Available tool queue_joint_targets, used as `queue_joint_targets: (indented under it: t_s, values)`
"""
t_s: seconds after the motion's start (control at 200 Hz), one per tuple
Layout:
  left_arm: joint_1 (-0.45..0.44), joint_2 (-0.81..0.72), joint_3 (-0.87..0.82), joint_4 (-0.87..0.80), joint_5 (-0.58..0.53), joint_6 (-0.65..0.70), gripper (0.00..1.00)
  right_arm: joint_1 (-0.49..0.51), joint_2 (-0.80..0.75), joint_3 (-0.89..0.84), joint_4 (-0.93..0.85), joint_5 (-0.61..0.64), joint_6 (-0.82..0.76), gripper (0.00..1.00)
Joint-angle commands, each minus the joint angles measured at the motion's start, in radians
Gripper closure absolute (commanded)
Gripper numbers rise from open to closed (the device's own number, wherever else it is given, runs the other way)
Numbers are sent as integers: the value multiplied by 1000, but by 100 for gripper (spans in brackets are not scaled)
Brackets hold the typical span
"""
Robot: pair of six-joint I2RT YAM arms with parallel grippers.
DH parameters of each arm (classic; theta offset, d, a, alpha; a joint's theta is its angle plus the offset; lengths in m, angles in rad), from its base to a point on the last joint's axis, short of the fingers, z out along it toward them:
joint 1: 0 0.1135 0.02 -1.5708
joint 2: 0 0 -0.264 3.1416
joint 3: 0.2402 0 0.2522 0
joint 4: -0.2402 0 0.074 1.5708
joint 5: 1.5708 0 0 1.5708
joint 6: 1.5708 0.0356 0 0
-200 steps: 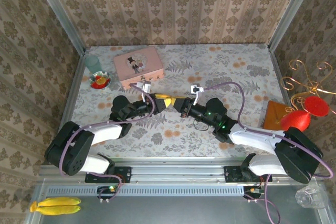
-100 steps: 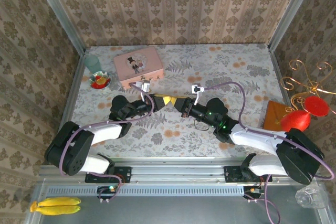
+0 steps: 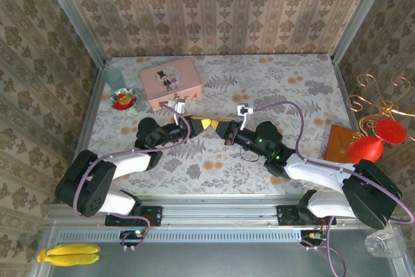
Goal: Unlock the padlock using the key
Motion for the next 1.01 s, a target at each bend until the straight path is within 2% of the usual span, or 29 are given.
queue_joint_targets:
  t_s: [0.0,0.265,0.365,0.455,0.55,0.63,0.815,0.92,1.0]
  values:
    - [-6,5,28,1,-10,43,100,9,-23,-5,-53,-3,-1,99]
    - [-6,-33,39,-129,-52,116,100,9,-72,-13,-110,11,-9,73]
    - [-7,-68,49,-247,-77,176,100,9,-96,-16,-130,25,-25,69]
    - [-18,-128,91,-507,-111,313,100,7,-122,-20,-163,52,-41,66]
    - [-99,-209,178,-891,-264,560,100,0,-147,-23,-204,81,-62,61]
    - [-160,-240,244,-1079,-333,701,100,-12,-146,-25,-206,67,-67,60]
    - [-142,-257,252,-1102,-283,713,100,-16,-146,-28,-164,30,-66,59]
    - [-162,-253,297,-1218,-333,791,100,-15,-157,-31,-185,47,-72,59]
    - [-162,-259,312,-1254,-331,817,100,-19,-162,-36,-203,63,-70,59]
